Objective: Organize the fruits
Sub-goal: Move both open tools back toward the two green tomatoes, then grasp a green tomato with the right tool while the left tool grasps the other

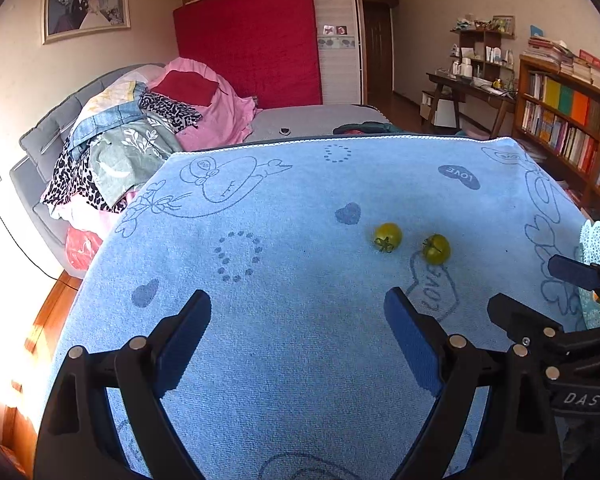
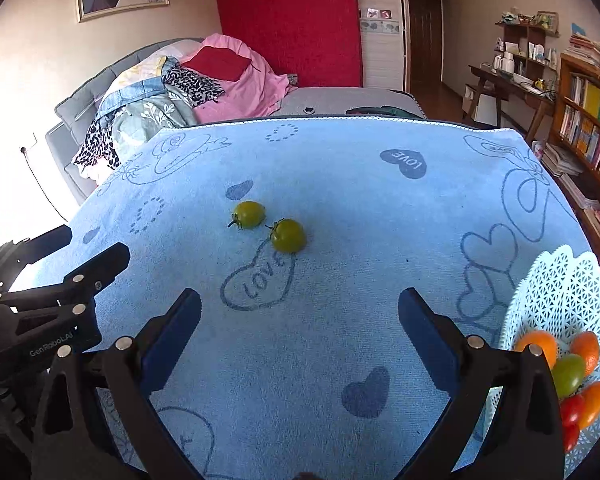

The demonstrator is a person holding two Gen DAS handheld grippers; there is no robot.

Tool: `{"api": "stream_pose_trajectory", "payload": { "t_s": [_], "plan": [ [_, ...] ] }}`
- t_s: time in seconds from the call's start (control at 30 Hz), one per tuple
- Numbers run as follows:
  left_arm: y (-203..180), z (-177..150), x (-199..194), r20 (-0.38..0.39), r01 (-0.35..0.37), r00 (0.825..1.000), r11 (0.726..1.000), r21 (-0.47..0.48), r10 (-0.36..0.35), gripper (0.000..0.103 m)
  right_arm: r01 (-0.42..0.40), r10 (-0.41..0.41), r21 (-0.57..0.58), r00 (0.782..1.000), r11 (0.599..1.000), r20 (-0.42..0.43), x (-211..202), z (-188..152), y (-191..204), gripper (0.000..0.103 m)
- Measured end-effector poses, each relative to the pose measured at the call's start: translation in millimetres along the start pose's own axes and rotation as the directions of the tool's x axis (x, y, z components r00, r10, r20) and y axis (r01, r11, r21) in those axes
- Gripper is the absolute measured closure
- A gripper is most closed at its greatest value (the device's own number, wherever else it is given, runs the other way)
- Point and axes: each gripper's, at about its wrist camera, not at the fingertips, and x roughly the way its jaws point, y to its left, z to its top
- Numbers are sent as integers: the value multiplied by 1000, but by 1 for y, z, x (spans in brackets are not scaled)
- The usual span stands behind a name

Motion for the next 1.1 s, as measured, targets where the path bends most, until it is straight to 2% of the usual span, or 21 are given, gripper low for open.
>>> {"api": "stream_pose_trajectory", "payload": {
  "t_s": [0.23, 0.53, 0.67, 0.73, 0.9, 1.07, 1.1],
  "plan": [
    [12, 2, 12, -13, -16, 1000, 1000, -6, 16, 15, 25, -25, 7, 998, 1000, -52, 50, 12, 1, 3],
    [27, 3, 29, -35, -37, 999, 999, -27, 36, 15, 35, -35, 1, 995, 999, -88, 90, 28, -5, 4],
    [29, 3, 37, -46, -38, 998, 999, -27, 36, 15, 18, -18, -3, 994, 1000, -109, 101, 32, -6, 21],
    [30, 5, 42, -55, -34, 998, 999, -32, 32, 15, 19, -20, -11, 995, 1000, -103, 101, 33, -5, 24],
    [26, 12, 57, -72, -20, 997, 999, -35, 17, 15, 13, -13, -8, 996, 1000, -87, 101, 35, -8, 52],
    [16, 20, 72, -87, 1, 996, 1000, -27, -3, 15, -38, 38, -5, 996, 999, -84, 97, 33, -8, 73],
    [14, 21, 74, -88, 8, 996, 1000, -27, -10, 15, -36, 35, -6, 996, 999, -82, 96, 32, -8, 73]
  ]
}}
